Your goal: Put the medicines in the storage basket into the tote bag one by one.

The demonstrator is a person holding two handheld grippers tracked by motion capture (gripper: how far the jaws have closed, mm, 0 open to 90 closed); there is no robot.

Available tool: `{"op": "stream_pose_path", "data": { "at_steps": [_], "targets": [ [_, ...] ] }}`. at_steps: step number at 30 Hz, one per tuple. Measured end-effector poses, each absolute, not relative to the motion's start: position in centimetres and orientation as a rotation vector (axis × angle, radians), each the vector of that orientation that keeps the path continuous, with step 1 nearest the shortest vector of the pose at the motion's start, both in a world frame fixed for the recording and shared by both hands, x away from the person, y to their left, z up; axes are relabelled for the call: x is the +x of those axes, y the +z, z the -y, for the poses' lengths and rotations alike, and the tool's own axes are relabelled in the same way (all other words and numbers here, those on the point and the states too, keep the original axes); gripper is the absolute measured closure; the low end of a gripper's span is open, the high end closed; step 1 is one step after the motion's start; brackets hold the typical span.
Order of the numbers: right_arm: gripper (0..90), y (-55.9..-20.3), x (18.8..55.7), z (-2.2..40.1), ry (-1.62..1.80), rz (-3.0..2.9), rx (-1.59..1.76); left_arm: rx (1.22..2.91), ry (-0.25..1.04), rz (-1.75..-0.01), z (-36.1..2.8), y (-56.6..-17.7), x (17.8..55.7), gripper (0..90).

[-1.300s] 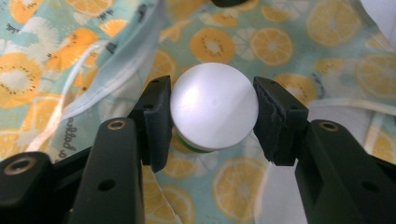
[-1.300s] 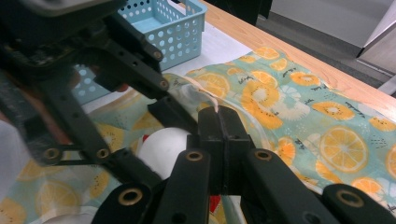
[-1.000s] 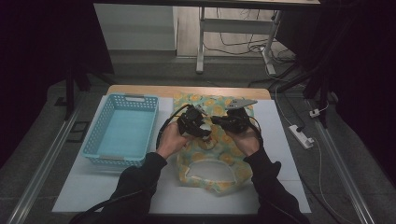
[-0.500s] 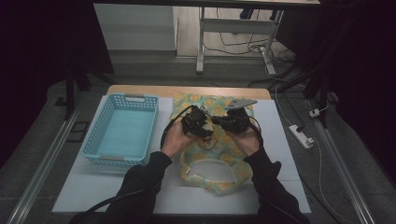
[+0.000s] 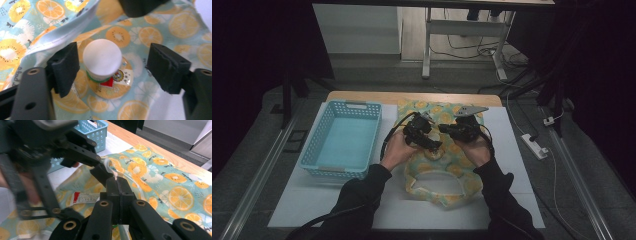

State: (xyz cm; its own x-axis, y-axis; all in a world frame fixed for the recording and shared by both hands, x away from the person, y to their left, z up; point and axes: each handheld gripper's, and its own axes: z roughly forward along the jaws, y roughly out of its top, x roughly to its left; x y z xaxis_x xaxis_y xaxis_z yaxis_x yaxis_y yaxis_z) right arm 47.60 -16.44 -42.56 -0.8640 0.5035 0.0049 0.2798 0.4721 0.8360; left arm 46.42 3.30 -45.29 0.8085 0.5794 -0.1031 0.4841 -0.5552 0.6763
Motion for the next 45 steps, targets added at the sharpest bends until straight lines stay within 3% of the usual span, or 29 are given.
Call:
{"op": "stream_pose_path", "data": {
  "at_steps": [17, 29, 38, 45],
  "targets": [
    [90.0, -42.4, 47.4, 16.3, 1.342, -2.487, 0.66, 2.177, 0.076, -0.696, -5.6, -44.0, 42.3, 0.0],
    [90.0, -42.2, 47.2, 16.2, 1.345, -2.49, 0.651, 2.114, 0.017, -0.674, -6.5, -44.9, 40.1, 0.0],
    [89.9, -42.4, 47.2, 16.0, 1.337, -2.5, 0.644, 2.162, -0.024, -0.634, -6.3, -46.4, 38.7, 0.2],
    [90.0, -42.3, 47.1, 16.0, 1.341, -2.498, 0.643, 2.21, 0.017, -0.642, -5.6, -47.5, 38.1, 0.0]
  ]
}}
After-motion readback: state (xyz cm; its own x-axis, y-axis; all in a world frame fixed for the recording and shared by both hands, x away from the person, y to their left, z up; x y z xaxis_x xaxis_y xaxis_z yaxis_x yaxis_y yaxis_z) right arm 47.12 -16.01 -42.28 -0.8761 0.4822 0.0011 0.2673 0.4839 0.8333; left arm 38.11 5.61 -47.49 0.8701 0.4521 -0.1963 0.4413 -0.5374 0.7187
